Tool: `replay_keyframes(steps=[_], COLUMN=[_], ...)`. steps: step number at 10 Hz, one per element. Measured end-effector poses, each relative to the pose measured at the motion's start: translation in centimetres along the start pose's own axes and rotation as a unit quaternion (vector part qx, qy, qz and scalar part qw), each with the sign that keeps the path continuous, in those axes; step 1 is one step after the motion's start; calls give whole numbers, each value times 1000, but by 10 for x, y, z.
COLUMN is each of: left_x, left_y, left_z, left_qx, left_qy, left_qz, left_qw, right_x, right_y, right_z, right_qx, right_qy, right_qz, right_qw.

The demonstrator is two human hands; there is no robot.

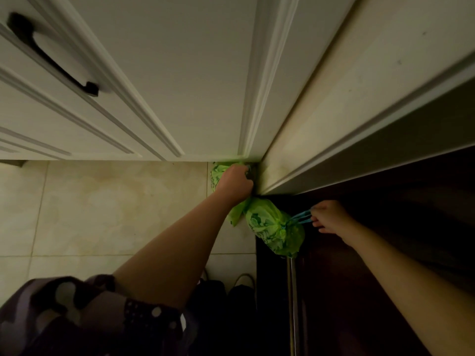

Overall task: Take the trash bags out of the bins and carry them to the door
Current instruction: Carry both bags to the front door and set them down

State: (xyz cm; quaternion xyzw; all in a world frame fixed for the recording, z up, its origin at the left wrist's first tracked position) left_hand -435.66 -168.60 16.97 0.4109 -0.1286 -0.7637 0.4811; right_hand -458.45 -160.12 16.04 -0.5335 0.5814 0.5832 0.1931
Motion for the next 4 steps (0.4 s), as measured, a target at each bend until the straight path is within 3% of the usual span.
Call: replay_keyframes(steps=[4], left_x=[-70], left_y=[13], left_z=[0], left_qx=[-57], left_qy=[17], left_qz=[-4], left_qw=[998], right_x=[-52], right_y=[9], right_z=[20], right_qx=[-39], right_qy=[-3], right_qz=[-41], right_qw=[998])
Point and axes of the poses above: each hand's wrist, its own x-axis towards the middle knuckle, its own y-axis out of the back of the hand, z = x × y, the point moved 5 cm from there along x, towards the middle knuckle, and after that the axes turned 6 degrees about -y, right-handed, at the moved point
